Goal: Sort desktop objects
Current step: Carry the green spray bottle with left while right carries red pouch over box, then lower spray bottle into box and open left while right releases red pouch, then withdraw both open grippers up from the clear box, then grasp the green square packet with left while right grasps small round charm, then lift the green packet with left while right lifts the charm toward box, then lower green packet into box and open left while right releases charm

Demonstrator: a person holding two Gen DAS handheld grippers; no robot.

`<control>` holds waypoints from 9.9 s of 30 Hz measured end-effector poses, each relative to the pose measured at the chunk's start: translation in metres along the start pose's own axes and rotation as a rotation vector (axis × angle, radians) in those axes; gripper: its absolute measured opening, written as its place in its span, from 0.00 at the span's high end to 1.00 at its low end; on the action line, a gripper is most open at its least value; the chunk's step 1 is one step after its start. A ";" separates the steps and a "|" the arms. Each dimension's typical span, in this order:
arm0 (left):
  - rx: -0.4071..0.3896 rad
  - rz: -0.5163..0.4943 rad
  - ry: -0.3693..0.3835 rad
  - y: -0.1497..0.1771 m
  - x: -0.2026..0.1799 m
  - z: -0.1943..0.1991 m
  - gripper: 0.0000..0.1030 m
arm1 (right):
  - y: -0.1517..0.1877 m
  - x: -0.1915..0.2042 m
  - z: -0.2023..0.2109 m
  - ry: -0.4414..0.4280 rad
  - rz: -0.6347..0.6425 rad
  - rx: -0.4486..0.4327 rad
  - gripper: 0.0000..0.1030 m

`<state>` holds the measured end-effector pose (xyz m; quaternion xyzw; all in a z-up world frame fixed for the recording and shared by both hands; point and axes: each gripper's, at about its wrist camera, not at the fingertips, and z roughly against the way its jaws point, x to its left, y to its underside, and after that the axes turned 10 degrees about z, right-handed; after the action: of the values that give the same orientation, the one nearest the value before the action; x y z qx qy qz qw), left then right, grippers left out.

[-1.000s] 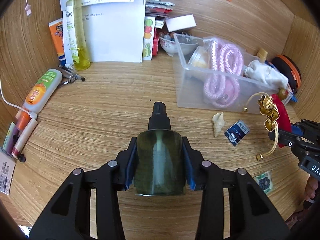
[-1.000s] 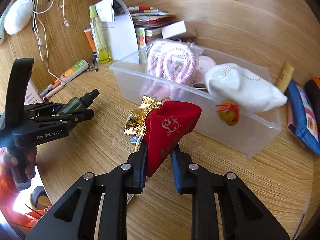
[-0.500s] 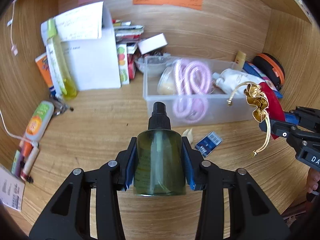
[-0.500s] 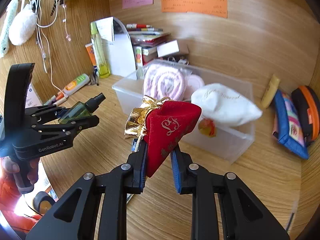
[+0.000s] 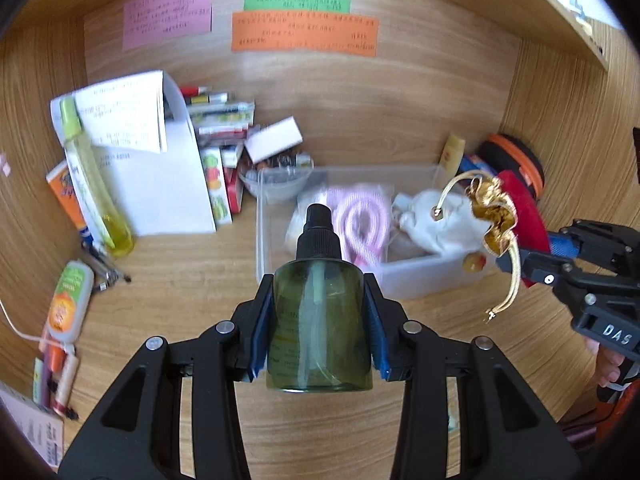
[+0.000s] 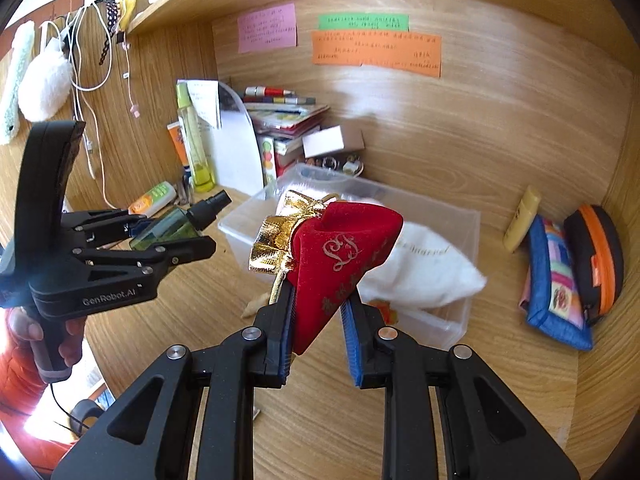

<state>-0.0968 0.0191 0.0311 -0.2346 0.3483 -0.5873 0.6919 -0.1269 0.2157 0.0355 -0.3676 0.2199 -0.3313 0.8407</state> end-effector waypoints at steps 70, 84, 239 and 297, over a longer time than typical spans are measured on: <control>0.146 -0.033 0.001 -0.047 0.005 -0.098 0.50 | -0.044 -0.011 -0.109 0.071 0.101 0.165 0.37; 0.052 -0.041 -0.032 -0.042 0.000 -0.053 0.21 | -0.046 -0.006 -0.065 0.174 0.098 0.100 0.18; 0.026 -0.044 0.039 0.045 -0.033 -0.012 0.61 | 0.015 -0.028 -0.025 0.177 -0.082 -0.007 0.83; 0.135 -0.109 0.136 -0.016 -0.083 -0.084 0.56 | 0.015 -0.044 -0.049 0.367 0.061 0.096 0.44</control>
<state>-0.1760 0.1045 0.0058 -0.1656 0.3410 -0.6607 0.6479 -0.1813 0.2321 -0.0007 -0.2538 0.3645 -0.3771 0.8127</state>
